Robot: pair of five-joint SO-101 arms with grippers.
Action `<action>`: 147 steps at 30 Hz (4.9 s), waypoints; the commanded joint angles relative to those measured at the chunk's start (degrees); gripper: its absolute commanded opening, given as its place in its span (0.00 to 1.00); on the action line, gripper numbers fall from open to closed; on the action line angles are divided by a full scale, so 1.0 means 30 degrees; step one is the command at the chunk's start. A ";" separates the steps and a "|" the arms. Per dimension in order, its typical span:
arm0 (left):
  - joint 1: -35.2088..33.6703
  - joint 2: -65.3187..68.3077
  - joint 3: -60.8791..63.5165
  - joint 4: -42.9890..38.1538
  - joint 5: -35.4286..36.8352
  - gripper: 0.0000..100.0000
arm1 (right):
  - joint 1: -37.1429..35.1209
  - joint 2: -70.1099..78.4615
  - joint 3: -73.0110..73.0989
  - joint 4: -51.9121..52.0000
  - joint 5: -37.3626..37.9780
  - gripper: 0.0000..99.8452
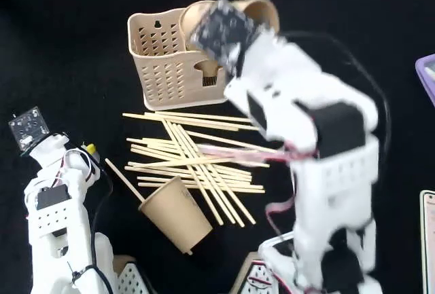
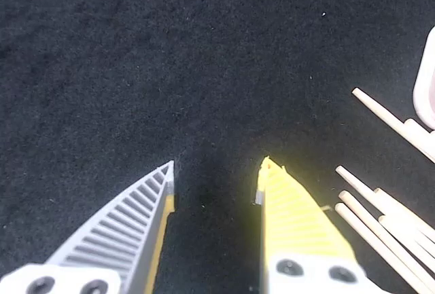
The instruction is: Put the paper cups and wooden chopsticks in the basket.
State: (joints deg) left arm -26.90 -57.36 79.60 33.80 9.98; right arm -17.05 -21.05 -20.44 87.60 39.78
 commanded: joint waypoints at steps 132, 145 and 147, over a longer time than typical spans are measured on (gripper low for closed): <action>1.6161 0.0117 -1.0623 1.8256 -0.9377 0.27 | 0.5656 -0.9216 1.6571 -0.3692 -0.5011 0.13; 1.7304 0.0117 -0.9275 1.7670 -1.0608 0.27 | 0.5626 -0.9216 1.6571 -0.3546 -0.5011 0.13; 1.7304 0.0117 -0.8630 1.7172 -1.0608 0.27 | 0.5626 -0.9216 1.6571 -0.3546 -0.5011 0.13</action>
State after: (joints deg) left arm 24.44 -57.19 52.00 87.96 -21.23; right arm -0.97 -47.34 29.32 77.41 25.27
